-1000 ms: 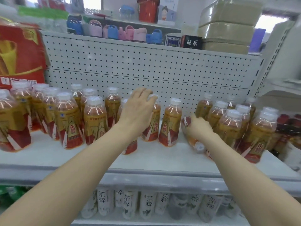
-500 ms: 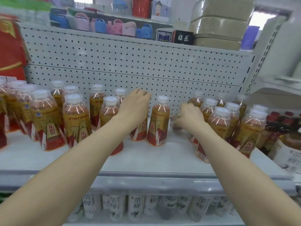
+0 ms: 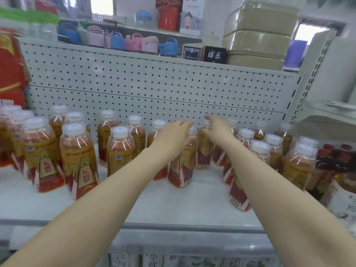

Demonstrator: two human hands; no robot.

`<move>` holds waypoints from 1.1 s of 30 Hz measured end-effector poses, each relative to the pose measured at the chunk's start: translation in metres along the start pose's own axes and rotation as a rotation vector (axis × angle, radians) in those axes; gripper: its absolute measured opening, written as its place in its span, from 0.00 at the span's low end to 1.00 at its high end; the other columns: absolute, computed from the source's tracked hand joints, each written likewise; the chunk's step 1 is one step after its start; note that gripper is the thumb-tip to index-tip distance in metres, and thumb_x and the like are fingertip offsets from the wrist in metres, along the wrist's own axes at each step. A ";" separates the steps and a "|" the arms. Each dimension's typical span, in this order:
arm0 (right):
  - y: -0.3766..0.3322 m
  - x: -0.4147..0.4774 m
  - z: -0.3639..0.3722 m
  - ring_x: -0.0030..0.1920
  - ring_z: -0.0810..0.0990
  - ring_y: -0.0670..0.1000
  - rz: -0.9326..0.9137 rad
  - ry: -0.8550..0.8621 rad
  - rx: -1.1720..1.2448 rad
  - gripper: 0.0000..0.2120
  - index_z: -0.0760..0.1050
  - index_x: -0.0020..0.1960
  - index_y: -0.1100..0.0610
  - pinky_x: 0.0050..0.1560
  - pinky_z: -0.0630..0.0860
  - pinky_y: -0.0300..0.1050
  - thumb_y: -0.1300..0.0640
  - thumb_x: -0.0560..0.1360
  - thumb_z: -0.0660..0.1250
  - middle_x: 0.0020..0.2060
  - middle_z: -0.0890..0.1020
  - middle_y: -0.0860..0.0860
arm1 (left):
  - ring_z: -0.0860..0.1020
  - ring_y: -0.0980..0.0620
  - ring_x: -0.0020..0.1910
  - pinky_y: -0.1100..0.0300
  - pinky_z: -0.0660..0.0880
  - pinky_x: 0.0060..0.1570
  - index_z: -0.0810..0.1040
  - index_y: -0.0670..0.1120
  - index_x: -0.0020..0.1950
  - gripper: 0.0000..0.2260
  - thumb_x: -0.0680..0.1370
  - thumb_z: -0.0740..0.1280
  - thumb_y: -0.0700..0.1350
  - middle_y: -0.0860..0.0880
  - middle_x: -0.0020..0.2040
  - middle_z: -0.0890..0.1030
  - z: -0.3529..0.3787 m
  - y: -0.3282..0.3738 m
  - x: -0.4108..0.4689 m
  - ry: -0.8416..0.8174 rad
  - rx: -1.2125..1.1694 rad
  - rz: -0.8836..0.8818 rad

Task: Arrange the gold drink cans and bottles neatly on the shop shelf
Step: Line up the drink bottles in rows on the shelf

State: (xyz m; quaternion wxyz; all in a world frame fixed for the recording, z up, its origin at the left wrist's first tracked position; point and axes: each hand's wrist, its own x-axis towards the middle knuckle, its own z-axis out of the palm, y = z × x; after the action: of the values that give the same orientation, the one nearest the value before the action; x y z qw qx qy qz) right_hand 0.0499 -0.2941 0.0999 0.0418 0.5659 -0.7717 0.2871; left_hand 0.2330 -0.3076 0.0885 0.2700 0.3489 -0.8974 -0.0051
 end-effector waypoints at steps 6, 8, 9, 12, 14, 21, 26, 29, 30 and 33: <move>-0.002 0.012 0.010 0.65 0.75 0.60 0.019 0.003 -0.027 0.27 0.63 0.77 0.55 0.62 0.72 0.53 0.57 0.80 0.66 0.69 0.74 0.59 | 0.71 0.43 0.67 0.50 0.68 0.64 0.62 0.47 0.77 0.27 0.80 0.64 0.55 0.47 0.72 0.69 0.000 0.003 -0.006 -0.011 -0.041 -0.015; 0.000 0.012 0.009 0.64 0.75 0.60 0.025 0.005 -0.010 0.28 0.64 0.77 0.55 0.62 0.73 0.53 0.57 0.79 0.67 0.68 0.74 0.59 | 0.70 0.42 0.67 0.49 0.68 0.66 0.61 0.48 0.77 0.30 0.78 0.67 0.54 0.48 0.72 0.68 0.001 0.004 -0.010 -0.024 -0.075 -0.023; 0.001 0.011 0.009 0.65 0.75 0.60 0.032 0.006 0.002 0.28 0.64 0.76 0.55 0.63 0.73 0.53 0.57 0.79 0.67 0.68 0.74 0.59 | 0.70 0.42 0.68 0.48 0.68 0.66 0.62 0.48 0.77 0.30 0.78 0.68 0.54 0.48 0.72 0.68 0.001 0.004 -0.012 -0.016 -0.101 -0.035; 0.004 0.008 0.009 0.65 0.74 0.60 0.048 0.019 0.035 0.28 0.65 0.76 0.54 0.64 0.73 0.54 0.56 0.78 0.68 0.68 0.73 0.59 | 0.69 0.43 0.69 0.49 0.67 0.67 0.62 0.48 0.77 0.30 0.78 0.68 0.53 0.48 0.72 0.68 -0.004 0.002 -0.017 0.020 -0.131 -0.066; 0.003 0.005 0.009 0.65 0.73 0.60 0.050 0.029 0.047 0.28 0.65 0.76 0.54 0.65 0.72 0.54 0.57 0.78 0.68 0.68 0.73 0.59 | 0.69 0.45 0.69 0.52 0.66 0.66 0.62 0.47 0.77 0.30 0.78 0.68 0.52 0.48 0.72 0.68 -0.010 0.002 -0.022 0.021 -0.118 -0.070; -0.010 -0.015 -0.012 0.63 0.75 0.62 0.027 0.031 -0.081 0.28 0.61 0.78 0.52 0.57 0.73 0.52 0.55 0.80 0.65 0.68 0.72 0.61 | 0.70 0.46 0.69 0.49 0.66 0.67 0.64 0.47 0.76 0.29 0.78 0.68 0.53 0.48 0.73 0.68 -0.020 -0.002 -0.036 0.033 -0.065 -0.060; -0.004 -0.055 -0.059 0.60 0.77 0.57 -0.019 0.177 -0.162 0.19 0.72 0.71 0.51 0.52 0.72 0.48 0.56 0.80 0.63 0.65 0.76 0.54 | 0.63 0.46 0.73 0.52 0.63 0.70 0.65 0.45 0.76 0.27 0.78 0.69 0.45 0.46 0.74 0.66 -0.012 0.003 -0.048 0.127 -0.025 0.011; 0.011 -0.086 -0.080 0.62 0.75 0.58 0.017 0.239 -0.319 0.15 0.76 0.66 0.53 0.55 0.73 0.52 0.51 0.81 0.62 0.60 0.80 0.55 | 0.60 0.46 0.75 0.53 0.60 0.72 0.62 0.44 0.77 0.30 0.77 0.70 0.42 0.46 0.75 0.64 -0.007 0.006 -0.057 0.155 -0.005 0.033; 0.016 -0.095 -0.083 0.61 0.75 0.59 0.047 0.236 -0.381 0.16 0.77 0.64 0.54 0.54 0.74 0.53 0.48 0.81 0.61 0.58 0.80 0.56 | 0.59 0.45 0.75 0.54 0.59 0.72 0.61 0.44 0.77 0.31 0.77 0.70 0.42 0.45 0.76 0.63 -0.007 0.007 -0.060 0.163 -0.008 0.032; 0.025 -0.119 -0.081 0.57 0.77 0.60 0.154 0.139 -0.409 0.22 0.76 0.62 0.55 0.48 0.75 0.51 0.41 0.77 0.63 0.57 0.80 0.56 | 0.58 0.44 0.75 0.54 0.57 0.73 0.58 0.43 0.78 0.33 0.77 0.70 0.40 0.45 0.77 0.60 -0.005 0.008 -0.069 0.169 -0.009 0.038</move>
State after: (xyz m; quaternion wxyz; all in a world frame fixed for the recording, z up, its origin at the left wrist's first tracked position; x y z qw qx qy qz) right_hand 0.0483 -0.1486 0.1107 0.1865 0.4641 -0.8500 0.1653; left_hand 0.2722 -0.2572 0.0615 0.3465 0.3298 -0.8778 0.0253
